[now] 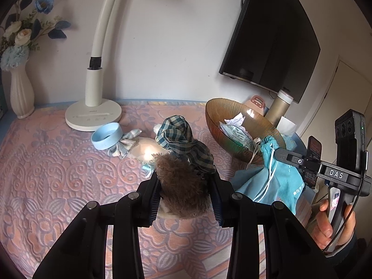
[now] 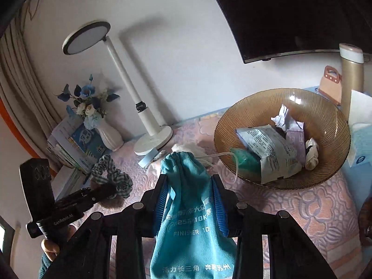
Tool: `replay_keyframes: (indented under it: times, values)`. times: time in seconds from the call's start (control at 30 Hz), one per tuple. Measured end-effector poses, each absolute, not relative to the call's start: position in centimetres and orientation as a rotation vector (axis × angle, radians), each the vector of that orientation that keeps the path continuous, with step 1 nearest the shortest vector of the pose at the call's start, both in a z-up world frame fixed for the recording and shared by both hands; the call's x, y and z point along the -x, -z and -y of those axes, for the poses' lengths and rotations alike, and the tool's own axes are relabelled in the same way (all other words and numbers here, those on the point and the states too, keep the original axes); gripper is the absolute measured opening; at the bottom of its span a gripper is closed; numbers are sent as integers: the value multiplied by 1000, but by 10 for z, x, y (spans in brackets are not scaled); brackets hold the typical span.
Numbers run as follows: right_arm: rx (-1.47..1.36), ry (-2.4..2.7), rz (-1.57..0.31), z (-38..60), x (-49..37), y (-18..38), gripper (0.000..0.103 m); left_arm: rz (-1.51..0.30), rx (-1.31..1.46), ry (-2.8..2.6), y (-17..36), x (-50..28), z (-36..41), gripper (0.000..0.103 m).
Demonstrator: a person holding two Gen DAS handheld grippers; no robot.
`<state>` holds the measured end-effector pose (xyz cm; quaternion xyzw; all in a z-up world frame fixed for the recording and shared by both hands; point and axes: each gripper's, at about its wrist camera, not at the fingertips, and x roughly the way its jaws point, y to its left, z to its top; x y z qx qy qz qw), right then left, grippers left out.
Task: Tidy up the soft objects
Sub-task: 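Lift the teal bag with the right tool while the left tool lifts the toy and scrunchie, then lower both held items over the amber bowl and open both tools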
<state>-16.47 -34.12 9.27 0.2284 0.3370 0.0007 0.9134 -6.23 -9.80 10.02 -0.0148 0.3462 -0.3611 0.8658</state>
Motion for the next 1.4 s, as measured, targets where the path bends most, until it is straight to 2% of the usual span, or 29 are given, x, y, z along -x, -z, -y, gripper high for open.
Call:
replay_keyframes:
  times: [0.13,0.23,0.47,0.6,0.8,1.0,1.17,1.2,1.23,1.27,1.33,1.37,1.4]
  values:
    - [-533,-11,-698,345,166,-83,37,-727,27,748,-99,62,97,34]
    - [-367,153,-698,335,169,-91,37,-726,30,746,-100,62,97,34]
    - [-398,45,-638,337,177,-113,37,-718,15,767,-103,64,107,34]
    - [-521,-102,-537,347,189,-131,37,-696,-9,788,-113,65,116,34]
    - [-505,-157,-419,353,197,-174,37,-652,-30,833,-136,63,136,34]
    - [-449,71,-395,384,189,-203,37,-603,-61,910,-165,51,187,34]
    - [-465,269,-461,430,161,-188,37,-636,-83,973,-161,30,252,35]
    - [-466,295,-480,438,155,-182,37,-640,-86,978,-159,26,264,37]
    - [-469,314,-499,446,147,-176,37,-645,-81,986,-157,21,275,44]
    - [-476,326,-521,456,140,-168,40,-649,-72,988,-155,17,285,48]
    - [-497,335,-563,468,125,-156,64,-661,-55,980,-150,8,298,77]
    - [-509,343,-575,475,121,-150,80,-655,-43,972,-149,4,301,80]
    - [-516,350,-576,479,119,-144,82,-654,-35,970,-148,3,301,80]
